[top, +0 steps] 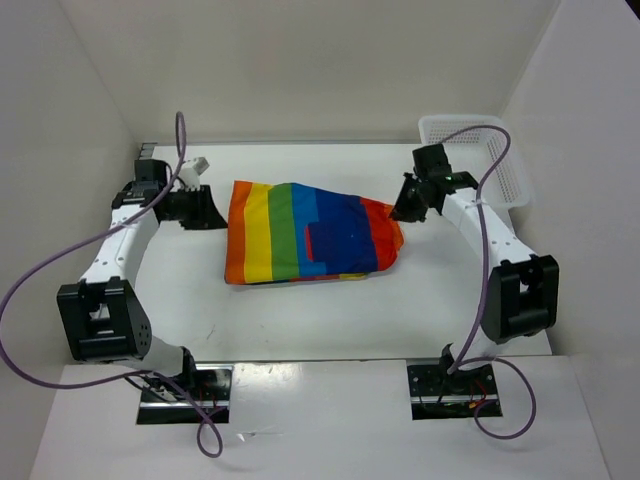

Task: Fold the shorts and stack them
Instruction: Fold the shorts

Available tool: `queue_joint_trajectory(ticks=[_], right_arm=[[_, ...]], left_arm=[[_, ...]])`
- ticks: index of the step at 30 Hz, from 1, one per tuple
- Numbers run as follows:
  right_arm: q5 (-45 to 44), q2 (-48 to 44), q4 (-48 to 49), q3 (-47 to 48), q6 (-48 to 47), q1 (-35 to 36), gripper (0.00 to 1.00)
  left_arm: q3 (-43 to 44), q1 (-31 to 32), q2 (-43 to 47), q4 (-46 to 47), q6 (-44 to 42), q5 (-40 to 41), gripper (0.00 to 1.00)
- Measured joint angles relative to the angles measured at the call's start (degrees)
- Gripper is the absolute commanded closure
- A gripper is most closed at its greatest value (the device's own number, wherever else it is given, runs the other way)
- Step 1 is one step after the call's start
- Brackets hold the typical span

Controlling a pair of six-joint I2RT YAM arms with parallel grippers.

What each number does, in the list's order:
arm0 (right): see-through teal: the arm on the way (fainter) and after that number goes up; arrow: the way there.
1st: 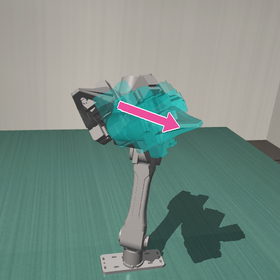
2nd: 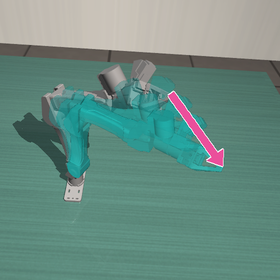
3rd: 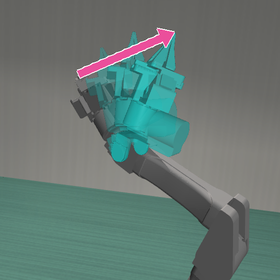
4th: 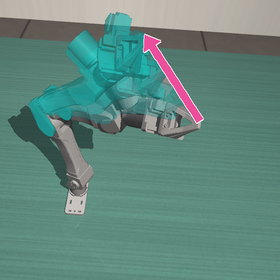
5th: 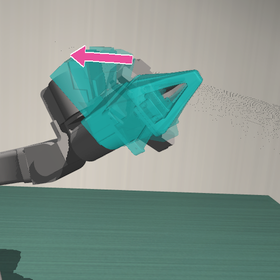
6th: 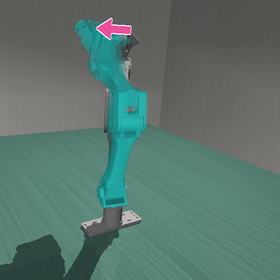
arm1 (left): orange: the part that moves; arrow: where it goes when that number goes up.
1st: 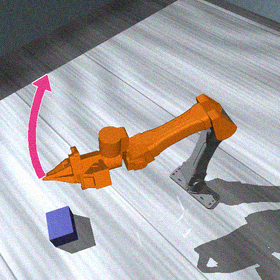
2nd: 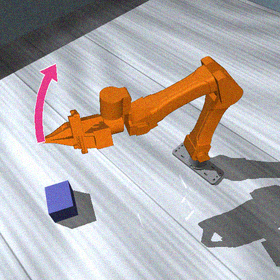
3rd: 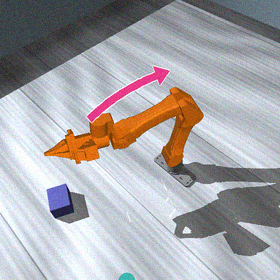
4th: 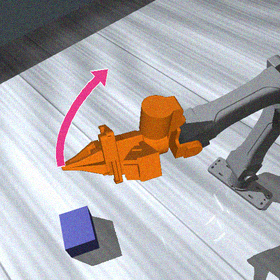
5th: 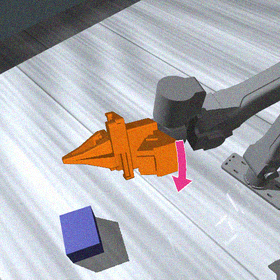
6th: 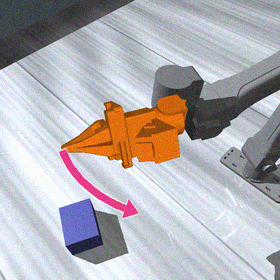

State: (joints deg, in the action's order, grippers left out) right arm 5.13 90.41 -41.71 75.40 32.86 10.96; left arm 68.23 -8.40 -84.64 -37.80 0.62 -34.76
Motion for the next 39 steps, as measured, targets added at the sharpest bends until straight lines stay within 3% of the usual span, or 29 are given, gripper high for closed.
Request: queue_joint_trajectory(ticks=[1,3,8,19,20,23,24,25,28,33,39], right_arm=[[0.0,-0.3,0.3,0.9,-0.1,1.4,1.00],[0.9,-0.2,1.3,2.0,0.1,4.5,1.00],[5.0,5.3,5.2,-0.2,0.1,9.4,1.00],[3.0,14.5,8.4,-9.1,-0.4,9.4,0.97],[2.8,14.5,8.3,-9.0,-0.6,9.4,0.94],[1.9,13.6,7.3,-7.4,-1.2,9.4,0.72],[1.4,12.9,7.0,-6.4,-1.4,9.4,0.61],[0.9,11.9,6.6,-5.3,-1.7,9.4,0.31],[-1.2,8.1,5.5,-1.0,-2.7,9.0,0.09],[-2.8,4.2,5.6,3.3,-4.1,4.9,0.07],[-1.0,10.4,5.5,3.3,-5.8,-3.5,0.07]], left_arm=[[0.7,1.4,0.2,1.4,-0.1,-0.6,0.87],[0.9,5.2,-0.7,4.0,-0.2,-2.1,0.93],[-3.6,12.3,-7.6,6.6,-0.3,-3.2,0.93],[-11.4,12.7,-15.2,9.7,-0.3,6.9,0.93],[-11.3,12.7,-15.8,9.8,-0.3,7.4,0.93],[-9.8,12.7,-15.9,8.7,-0.3,8.9,0.91],[-8.6,12.7,-15.8,8.0,-0.3,9.5,0.89],[-6.8,12.7,-15.6,7.0,-0.3,9.9,0.88],[-1.2,12.9,-13.8,6.0,-0.4,10.3,0.83],[9.9,17.3,-12.1,6.1,-0.3,9.1,0.84],[17.8,29.1,-19.6,11.2,-0.4,6.9,0.87]])
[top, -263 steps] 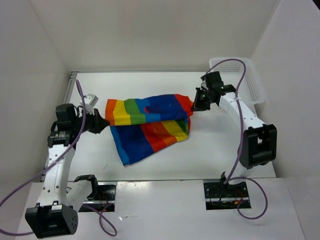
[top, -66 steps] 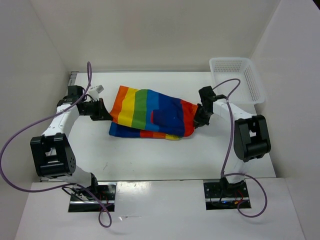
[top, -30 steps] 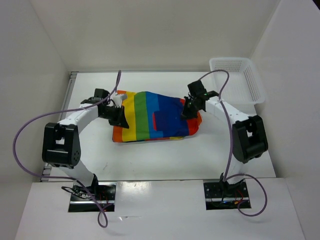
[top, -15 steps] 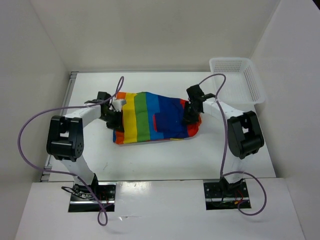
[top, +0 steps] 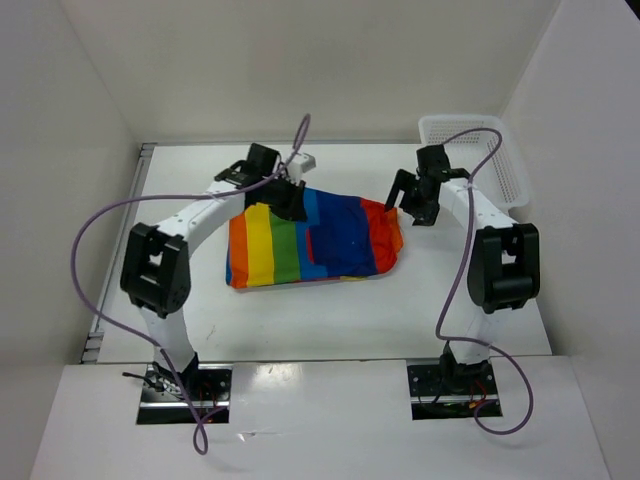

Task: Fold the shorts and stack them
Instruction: Fold the shorts

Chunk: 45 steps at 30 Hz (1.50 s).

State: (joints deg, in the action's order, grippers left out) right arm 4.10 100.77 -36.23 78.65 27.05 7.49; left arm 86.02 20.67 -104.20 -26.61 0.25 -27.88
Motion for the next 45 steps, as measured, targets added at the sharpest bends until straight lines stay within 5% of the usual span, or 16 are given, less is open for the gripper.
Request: queue_joint_trajectory(ticks=[14,26,32,36,45], right_arm=[[14.6,2.8,9.8,-12.9,-0.8,-6.3,0.08],[22.3,4.1,17.6,-15.3,-0.3,-6.8,0.41],[22.1,4.5,18.6,-15.3,0.1,-6.8,0.68],[21.3,4.6,18.7,-15.3,0.4,-6.7,0.68],[14.8,3.8,16.1,-15.2,0.3,-5.5,0.35]], left_arm=[[3.7,3.8,-17.2,4.7,0.0,7.6,0.91],[12.4,1.7,-20.2,9.3,0.0,8.8,0.91],[16.9,-0.2,-24.2,11.9,0.0,10.0,0.93],[21.9,-0.3,-29.0,10.7,0.0,10.8,0.93],[24.0,-0.3,-33.6,11.6,0.1,11.3,0.93]])
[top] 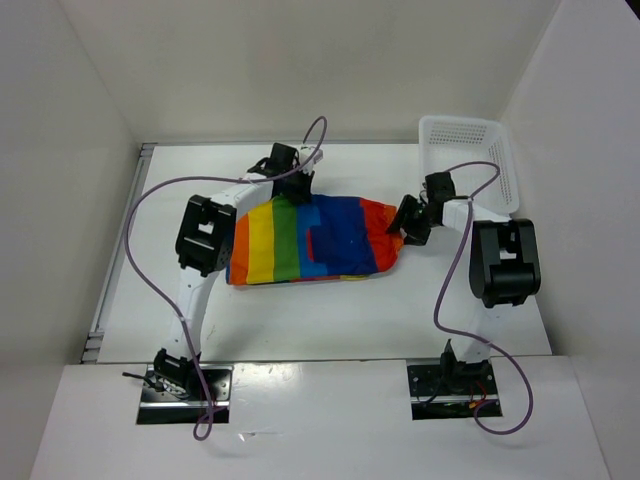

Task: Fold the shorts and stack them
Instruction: Fold the shorts

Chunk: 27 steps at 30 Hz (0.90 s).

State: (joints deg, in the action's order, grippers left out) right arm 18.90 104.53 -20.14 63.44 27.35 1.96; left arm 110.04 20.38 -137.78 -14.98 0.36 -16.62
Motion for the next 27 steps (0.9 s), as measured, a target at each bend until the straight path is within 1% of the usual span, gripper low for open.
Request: queue_joint_trajectory(ticks=[1,3,6,10,11,13,16,18,22,27], right_arm=[[-0.7,-0.3,-0.7,0.0,0.0,0.2,0.33],[-2.2,-0.9,-1.8,0.0,-0.2,0.7,0.33],[-4.8,-1.4,-3.3,0.2,-0.6,3.0,0.34],[-8.7,-1.7,-4.4,1.5,-0.8,9.7,0.34],[-9.4,-1.7,-4.8,1.8,-0.8,11.7,0.34],[-9.9,-1.7,-5.4,2.1,-0.6,15.0,0.34],[-9.7,-1.7,-6.1,2.3,-0.2,16.7,0.32],[-9.7,-1.7,-6.5,2.4,-0.1,16.4,0.30],[-9.8,-1.7,-7.6,3.7,0.1,16.0,0.24],[-10.2,-2.7,-8.4,5.7,0.1,16.0,0.25]], left_arm=[[-0.5,0.0,0.3,0.4,0.0,0.0,0.93],[-2.2,-0.1,1.2,1.5,0.0,0.3,0.93],[-7.4,-0.5,4.2,3.4,0.0,0.7,0.93],[-15.6,-3.0,9.5,4.1,0.0,-0.1,0.91],[-16.9,-3.7,10.5,3.9,0.0,-0.2,0.90],[-18.8,-5.2,11.9,3.4,0.0,-0.4,0.90],[-19.3,-6.6,12.6,2.8,0.0,-1.0,0.88],[-19.2,-6.8,12.8,2.3,0.0,-1.6,0.88],[-17.2,-6.5,12.9,0.1,0.0,-3.1,0.87],[-15.4,-6.4,13.7,-1.0,-0.1,-4.3,0.87]])
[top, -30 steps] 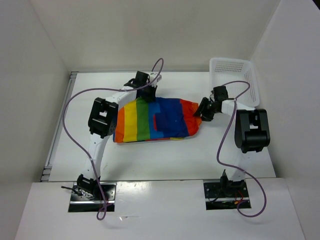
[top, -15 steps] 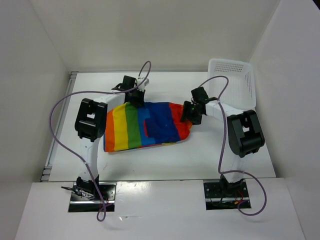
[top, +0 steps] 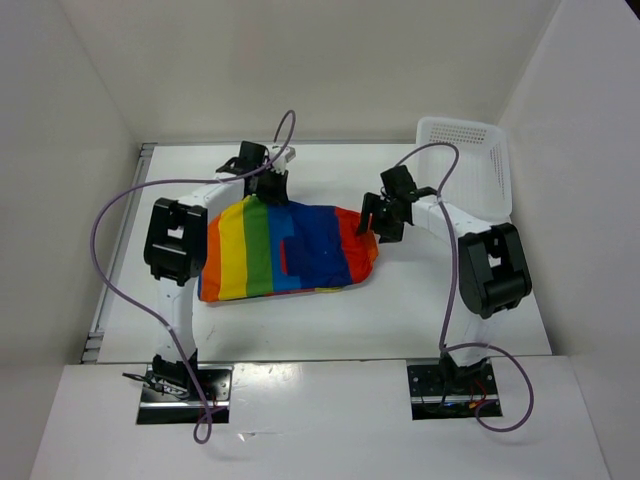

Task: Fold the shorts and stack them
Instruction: Fold the shorts

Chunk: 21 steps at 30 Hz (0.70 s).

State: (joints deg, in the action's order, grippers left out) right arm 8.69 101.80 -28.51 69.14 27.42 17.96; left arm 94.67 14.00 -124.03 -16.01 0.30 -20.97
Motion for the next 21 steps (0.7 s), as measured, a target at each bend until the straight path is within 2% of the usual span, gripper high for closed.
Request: queue_joint_trajectory(ticks=[3,4,7,12,13,15,17,21], right_arm=[[-0.2,-1.2,0.1,0.3,0.7,0.0,0.37],[-0.5,-1.8,0.0,0.3,1.3,0.0,0.48],[-2.7,-3.1,0.0,0.5,3.2,0.0,0.70],[-6.0,-2.5,-0.5,3.9,4.8,-0.1,0.71],[-6.7,-2.3,-0.7,4.5,5.0,-0.4,0.75],[-8.7,-1.4,-1.4,6.5,5.4,-0.8,0.89],[-11.2,1.7,-3.5,11.4,6.3,-1.8,0.96],[-17.5,9.0,-5.3,21.6,7.7,-4.9,0.98]], left_arm=[[0.2,0.0,0.9,-0.7,0.0,-0.6,0.87],[0.2,0.0,1.2,-0.9,0.0,-0.8,0.87],[0.2,-0.1,2.4,-1.4,0.0,-1.2,0.87],[0.2,-0.2,3.3,-1.6,0.0,-1.9,0.87],[0.2,-0.2,3.3,-1.6,0.0,-1.9,0.87],[-0.3,-0.4,3.7,-1.6,0.0,-1.9,0.87],[-0.7,-0.6,4.4,-1.6,0.0,-1.9,0.87],[-1.1,-1.0,5.4,-1.6,0.0,-2.4,0.87]])
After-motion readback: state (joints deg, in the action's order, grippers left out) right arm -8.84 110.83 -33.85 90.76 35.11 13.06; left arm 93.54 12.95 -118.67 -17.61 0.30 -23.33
